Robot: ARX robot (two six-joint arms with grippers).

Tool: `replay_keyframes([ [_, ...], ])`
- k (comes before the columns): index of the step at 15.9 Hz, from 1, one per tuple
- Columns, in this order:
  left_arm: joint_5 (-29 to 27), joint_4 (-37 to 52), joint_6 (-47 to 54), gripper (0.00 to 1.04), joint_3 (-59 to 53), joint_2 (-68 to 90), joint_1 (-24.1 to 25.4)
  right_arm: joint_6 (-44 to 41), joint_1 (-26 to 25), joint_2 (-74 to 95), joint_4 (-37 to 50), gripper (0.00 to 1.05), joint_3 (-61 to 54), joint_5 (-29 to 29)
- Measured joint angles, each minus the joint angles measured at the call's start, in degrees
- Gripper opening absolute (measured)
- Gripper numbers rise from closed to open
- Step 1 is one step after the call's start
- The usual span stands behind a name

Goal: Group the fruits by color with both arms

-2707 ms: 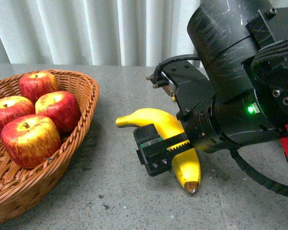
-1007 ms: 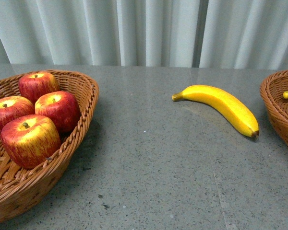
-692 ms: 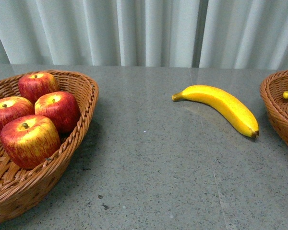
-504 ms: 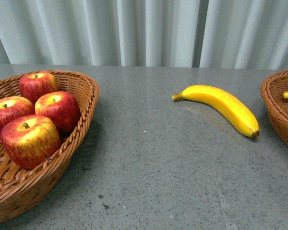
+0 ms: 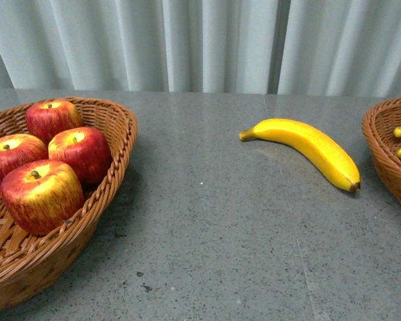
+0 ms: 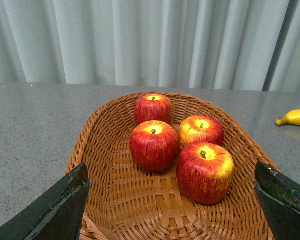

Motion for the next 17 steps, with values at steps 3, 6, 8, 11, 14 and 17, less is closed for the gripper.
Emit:
replay_keyframes([
  [3,0.0,0.0,0.0,0.98,0.0,0.0,0.0,5.3,14.5,5.0,3.2,0.98,8.0,6.4],
  [6,0.0,0.0,0.0,0.98,0.0,0.0,0.0,9.5,26.7,17.2,4.2,0.98,18.5,10.3],
  [8,0.0,0.0,0.0,0.98,0.0,0.0,0.0,10.5,30.1,25.0,2.8,0.98,25.4,10.8],
  [11,0.0,0.0,0.0,0.98,0.0,0.0,0.0,10.0,30.3,34.4,-1.1,0.98,32.5,10.2],
  [14,0.0,0.0,0.0,0.98,0.0,0.0,0.0,5.8,30.3,39.2,-6.1,0.98,36.3,7.6],
  [17,0.0,0.0,0.0,0.98,0.0,0.0,0.0,1.3,30.8,42.3,-7.5,0.98,37.4,6.6],
])
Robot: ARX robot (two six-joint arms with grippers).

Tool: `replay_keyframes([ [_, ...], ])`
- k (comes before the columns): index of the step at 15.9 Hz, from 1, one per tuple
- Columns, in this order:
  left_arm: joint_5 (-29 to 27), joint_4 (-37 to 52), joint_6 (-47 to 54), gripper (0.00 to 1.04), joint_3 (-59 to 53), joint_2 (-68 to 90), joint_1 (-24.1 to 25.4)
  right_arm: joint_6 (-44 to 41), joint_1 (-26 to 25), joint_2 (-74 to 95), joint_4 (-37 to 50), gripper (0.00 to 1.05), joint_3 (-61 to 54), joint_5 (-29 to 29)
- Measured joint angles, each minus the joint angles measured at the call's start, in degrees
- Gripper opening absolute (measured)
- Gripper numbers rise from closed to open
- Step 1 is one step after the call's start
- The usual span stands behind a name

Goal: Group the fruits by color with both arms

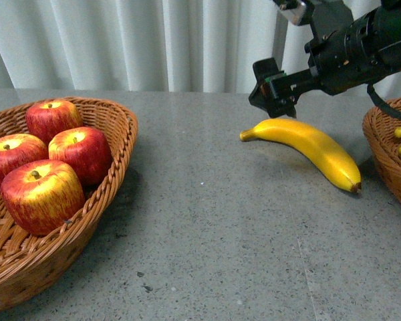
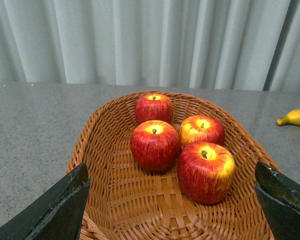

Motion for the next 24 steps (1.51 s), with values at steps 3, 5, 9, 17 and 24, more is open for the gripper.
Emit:
replay_keyframes([
  [3,0.0,0.0,0.0,0.98,0.0,0.0,0.0,-3.2,0.7,3.7,-1.1,0.98,1.4,0.0],
  [5,0.0,0.0,0.0,0.98,0.0,0.0,0.0,-5.1,1.1,6.0,-1.8,0.98,3.3,1.1],
  [9,0.0,0.0,0.0,0.98,0.0,0.0,0.0,-6.4,1.0,9.2,-5.3,0.98,8.6,4.1],
  [17,0.0,0.0,0.0,0.98,0.0,0.0,0.0,-8.3,1.1,12.6,-10.7,0.98,12.0,10.7],
  [24,0.0,0.0,0.0,0.98,0.0,0.0,0.0,-9.1,2.6,12.9,-8.8,0.53,11.1,11.3],
])
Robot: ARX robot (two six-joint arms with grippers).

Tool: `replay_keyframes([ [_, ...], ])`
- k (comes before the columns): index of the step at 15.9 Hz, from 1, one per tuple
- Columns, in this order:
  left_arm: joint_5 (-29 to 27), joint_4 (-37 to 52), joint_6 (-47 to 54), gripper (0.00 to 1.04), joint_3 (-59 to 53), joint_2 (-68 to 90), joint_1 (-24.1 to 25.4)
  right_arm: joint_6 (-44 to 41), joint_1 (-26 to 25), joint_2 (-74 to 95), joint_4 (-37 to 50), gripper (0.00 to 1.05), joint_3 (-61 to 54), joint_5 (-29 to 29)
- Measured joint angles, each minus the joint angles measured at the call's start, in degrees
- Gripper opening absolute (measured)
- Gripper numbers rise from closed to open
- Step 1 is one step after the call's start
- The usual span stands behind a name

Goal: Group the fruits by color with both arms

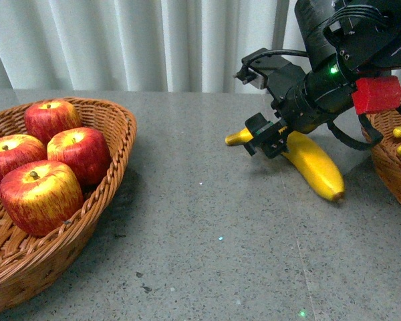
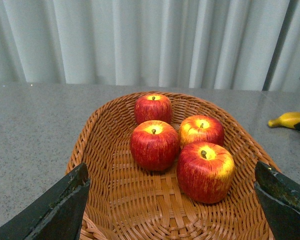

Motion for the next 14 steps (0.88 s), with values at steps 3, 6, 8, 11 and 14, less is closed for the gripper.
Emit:
replay_keyframes([
  [3,0.0,0.0,0.0,0.98,0.0,0.0,0.0,0.1,0.0,-0.5,1.1,0.35,-0.6,-0.2],
  [6,0.0,0.0,0.0,0.98,0.0,0.0,0.0,3.9,-0.5,-2.2,4.2,0.34,-2.0,-2.8],
  [8,0.0,0.0,0.0,0.98,0.0,0.0,0.0,9.9,-2.1,-7.1,8.6,0.34,-4.1,-6.9],
  [11,0.0,0.0,0.0,0.98,0.0,0.0,0.0,23.6,-10.0,-19.3,21.0,0.34,-12.0,-16.7],
  [14,0.0,0.0,0.0,0.98,0.0,0.0,0.0,32.3,-22.6,-30.4,31.0,0.34,-25.7,-25.4],
])
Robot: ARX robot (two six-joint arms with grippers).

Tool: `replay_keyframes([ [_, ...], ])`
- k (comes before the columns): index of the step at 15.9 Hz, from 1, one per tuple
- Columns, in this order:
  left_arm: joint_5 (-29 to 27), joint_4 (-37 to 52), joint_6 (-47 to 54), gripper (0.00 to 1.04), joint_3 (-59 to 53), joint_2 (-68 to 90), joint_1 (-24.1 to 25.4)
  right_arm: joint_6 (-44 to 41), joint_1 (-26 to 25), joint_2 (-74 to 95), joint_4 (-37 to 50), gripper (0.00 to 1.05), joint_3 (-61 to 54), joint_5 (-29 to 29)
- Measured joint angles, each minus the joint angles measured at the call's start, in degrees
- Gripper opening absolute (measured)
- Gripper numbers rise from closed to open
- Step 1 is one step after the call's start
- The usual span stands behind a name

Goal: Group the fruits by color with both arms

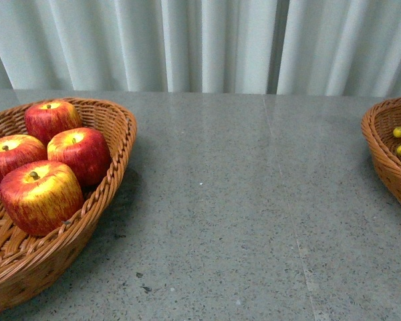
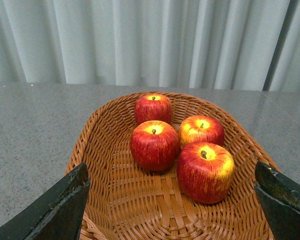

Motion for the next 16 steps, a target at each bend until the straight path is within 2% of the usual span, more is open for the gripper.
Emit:
replay_keyframes([
  [2,0.0,0.0,0.0,0.98,0.0,0.0,0.0,-1.2,-7.6,-6.1,1.7,0.34,-8.1,-4.1],
  [5,0.0,0.0,0.0,0.98,0.0,0.0,0.0,-9.9,-15.5,-13.6,0.7,0.34,-18.3,-9.8],
  [9,0.0,0.0,0.0,0.98,0.0,0.0,0.0,-18.6,-18.0,-13.9,-2.7,0.34,-22.2,-12.0],
  [10,0.0,0.0,0.0,0.98,0.0,0.0,0.0,-19.3,-18.0,-14.1,-3.3,0.47,-22.2,-12.0],
  [13,0.0,0.0,0.0,0.98,0.0,0.0,0.0,-19.6,-18.0,-14.2,-3.5,0.58,-22.2,-12.1],
  [16,0.0,0.0,0.0,0.98,0.0,0.0,0.0,-19.0,-17.9,-15.1,-3.0,0.95,-22.2,-12.5],
])
